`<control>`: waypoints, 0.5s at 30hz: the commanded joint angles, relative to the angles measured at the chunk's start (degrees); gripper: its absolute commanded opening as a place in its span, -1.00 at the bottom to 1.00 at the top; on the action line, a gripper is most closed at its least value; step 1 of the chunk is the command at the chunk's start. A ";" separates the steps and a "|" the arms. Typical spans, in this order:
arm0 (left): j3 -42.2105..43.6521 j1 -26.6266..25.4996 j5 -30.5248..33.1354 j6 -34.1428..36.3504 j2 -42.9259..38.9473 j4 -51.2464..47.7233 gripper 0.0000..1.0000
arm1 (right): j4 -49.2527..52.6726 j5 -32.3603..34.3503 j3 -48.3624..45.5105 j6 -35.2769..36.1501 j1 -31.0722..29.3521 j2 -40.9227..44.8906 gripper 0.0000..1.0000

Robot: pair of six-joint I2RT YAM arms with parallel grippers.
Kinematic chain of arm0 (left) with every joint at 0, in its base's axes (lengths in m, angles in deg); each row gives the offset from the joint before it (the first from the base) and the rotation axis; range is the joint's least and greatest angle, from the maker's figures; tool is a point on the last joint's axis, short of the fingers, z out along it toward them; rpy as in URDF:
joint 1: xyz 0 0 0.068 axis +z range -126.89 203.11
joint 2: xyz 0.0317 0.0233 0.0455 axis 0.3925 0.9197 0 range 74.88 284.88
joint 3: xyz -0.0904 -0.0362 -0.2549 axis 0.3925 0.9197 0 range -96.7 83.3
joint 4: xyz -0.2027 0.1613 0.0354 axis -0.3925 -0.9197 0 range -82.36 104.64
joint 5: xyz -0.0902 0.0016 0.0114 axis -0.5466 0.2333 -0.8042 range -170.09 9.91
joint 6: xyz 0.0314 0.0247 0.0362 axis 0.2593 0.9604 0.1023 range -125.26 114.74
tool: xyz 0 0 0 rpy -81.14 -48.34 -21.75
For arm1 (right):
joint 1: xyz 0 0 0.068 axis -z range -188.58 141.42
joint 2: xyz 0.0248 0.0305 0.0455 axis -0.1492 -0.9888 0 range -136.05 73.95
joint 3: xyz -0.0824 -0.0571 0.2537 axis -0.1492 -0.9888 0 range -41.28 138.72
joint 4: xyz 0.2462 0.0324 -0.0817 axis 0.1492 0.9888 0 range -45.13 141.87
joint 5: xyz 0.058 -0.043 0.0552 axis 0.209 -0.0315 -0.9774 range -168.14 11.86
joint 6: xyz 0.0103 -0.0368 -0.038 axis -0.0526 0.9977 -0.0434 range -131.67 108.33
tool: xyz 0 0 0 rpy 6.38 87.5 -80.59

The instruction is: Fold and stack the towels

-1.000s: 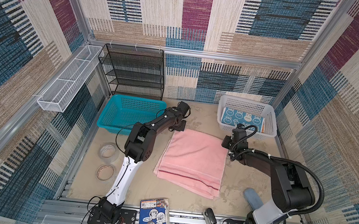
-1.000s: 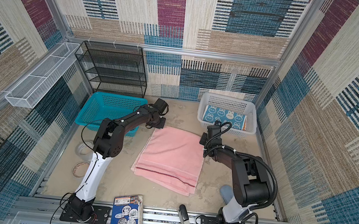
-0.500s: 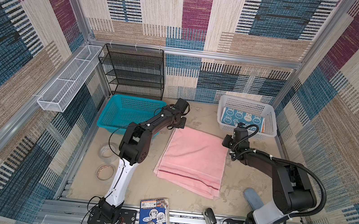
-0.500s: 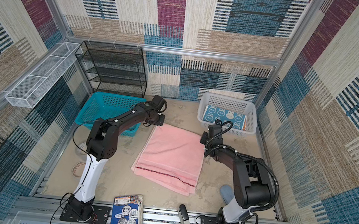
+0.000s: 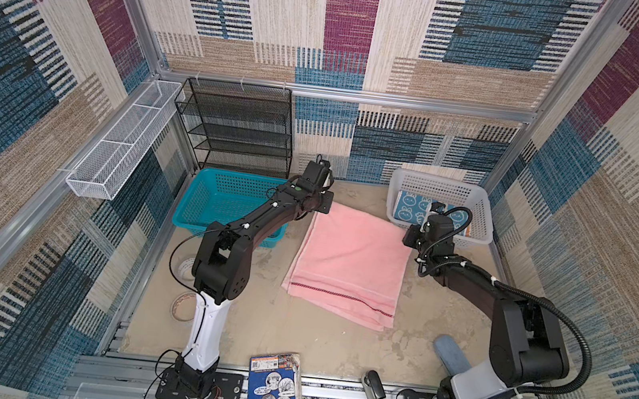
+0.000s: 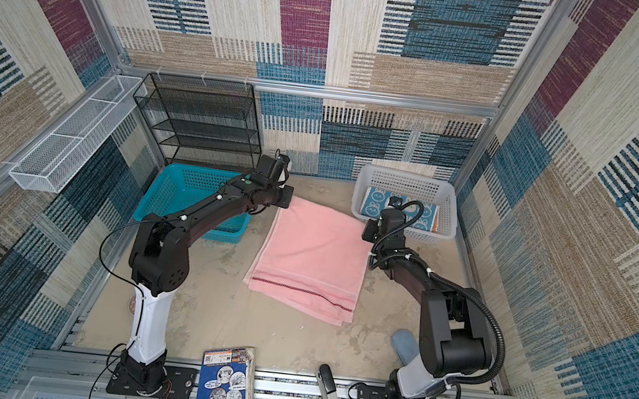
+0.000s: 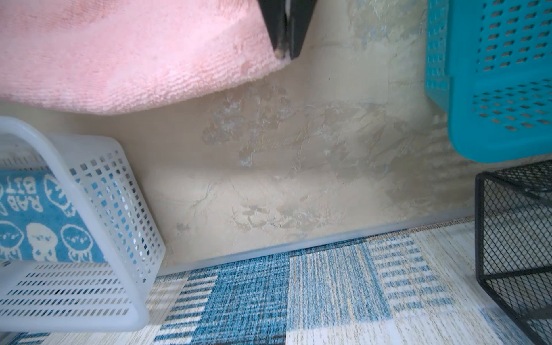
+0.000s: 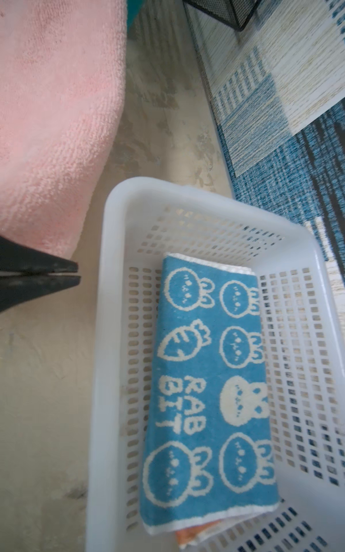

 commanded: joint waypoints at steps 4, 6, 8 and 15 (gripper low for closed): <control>3.40 1.22 -2.95 1.54 -2.21 4.16 -1.00 | -1.88 -5.76 -0.60 1.84 0.14 0.25 -1.00; 6.88 1.37 -3.68 1.46 -4.10 5.86 -1.00 | -2.69 -7.51 -2.86 1.67 0.17 1.44 -1.00; 10.16 1.45 -4.31 1.49 -6.01 7.53 -1.00 | -3.27 -8.78 -4.91 1.55 0.09 2.72 -1.00; 19.63 1.38 -6.45 0.78 -13.11 9.38 -1.00 | -1.93 -13.39 -10.97 1.01 0.13 9.24 -1.00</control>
